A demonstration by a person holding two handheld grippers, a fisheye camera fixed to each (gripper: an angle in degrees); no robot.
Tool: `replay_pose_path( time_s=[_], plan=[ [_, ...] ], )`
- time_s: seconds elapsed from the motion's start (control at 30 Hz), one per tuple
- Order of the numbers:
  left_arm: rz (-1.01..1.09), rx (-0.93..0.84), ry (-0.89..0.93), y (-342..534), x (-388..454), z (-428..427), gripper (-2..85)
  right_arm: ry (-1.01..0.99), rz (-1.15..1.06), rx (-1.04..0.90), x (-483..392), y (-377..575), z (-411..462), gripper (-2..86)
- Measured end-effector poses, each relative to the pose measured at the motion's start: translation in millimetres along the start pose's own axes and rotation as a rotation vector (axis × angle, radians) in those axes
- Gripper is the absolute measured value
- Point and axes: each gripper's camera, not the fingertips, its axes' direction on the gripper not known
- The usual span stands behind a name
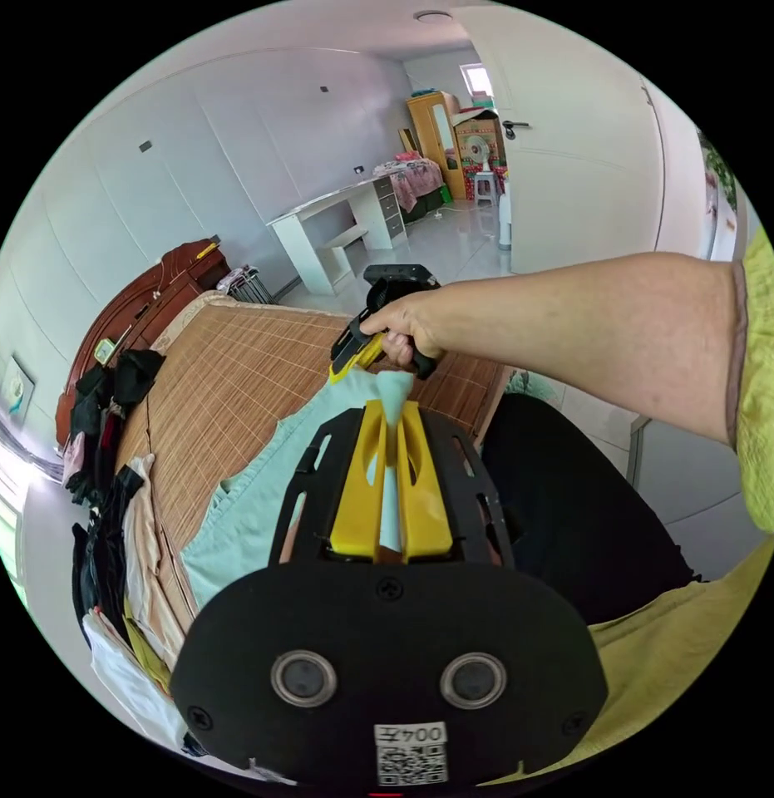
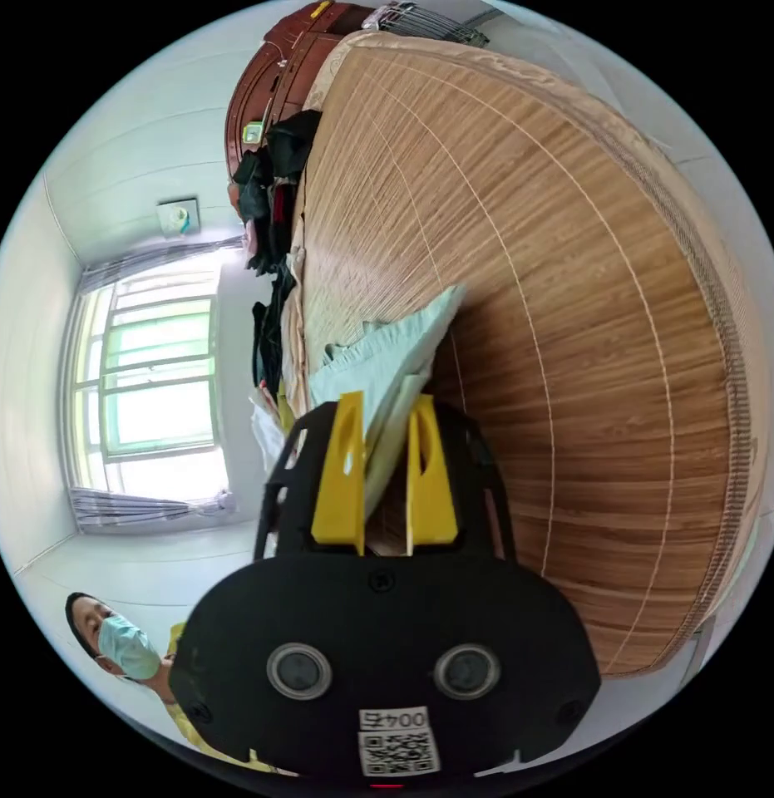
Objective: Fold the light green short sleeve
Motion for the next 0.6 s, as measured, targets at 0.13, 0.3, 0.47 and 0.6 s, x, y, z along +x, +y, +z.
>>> replay_pose_path(
  time_s=[0.13, 0.3, 0.47, 0.6],
  plan=[
    [-0.1, 0.038, 0.045, -4.7, -66.6, -55.9, 2.4, -0.006, -0.047, 0.045, -49.8, 0.2, -10.4, 3.3],
    [-0.259, 0.108, 0.074, 18.3, -162.1, -142.2, 2.5, -0.053, -0.108, 0.093, -126.3, 7.8, -14.9, 3.2],
    [-0.468, 0.154, 0.091, 75.0, -279.4, -240.3, 2.5, -0.054, -0.196, 0.087, -215.9, 14.4, 7.0, 3.1],
    [-0.668, 0.17, 0.148, 129.8, -365.5, -293.8, 2.4, -0.025, -0.261, 0.062, -291.0, 17.8, 46.3, 3.2]
  ],
)
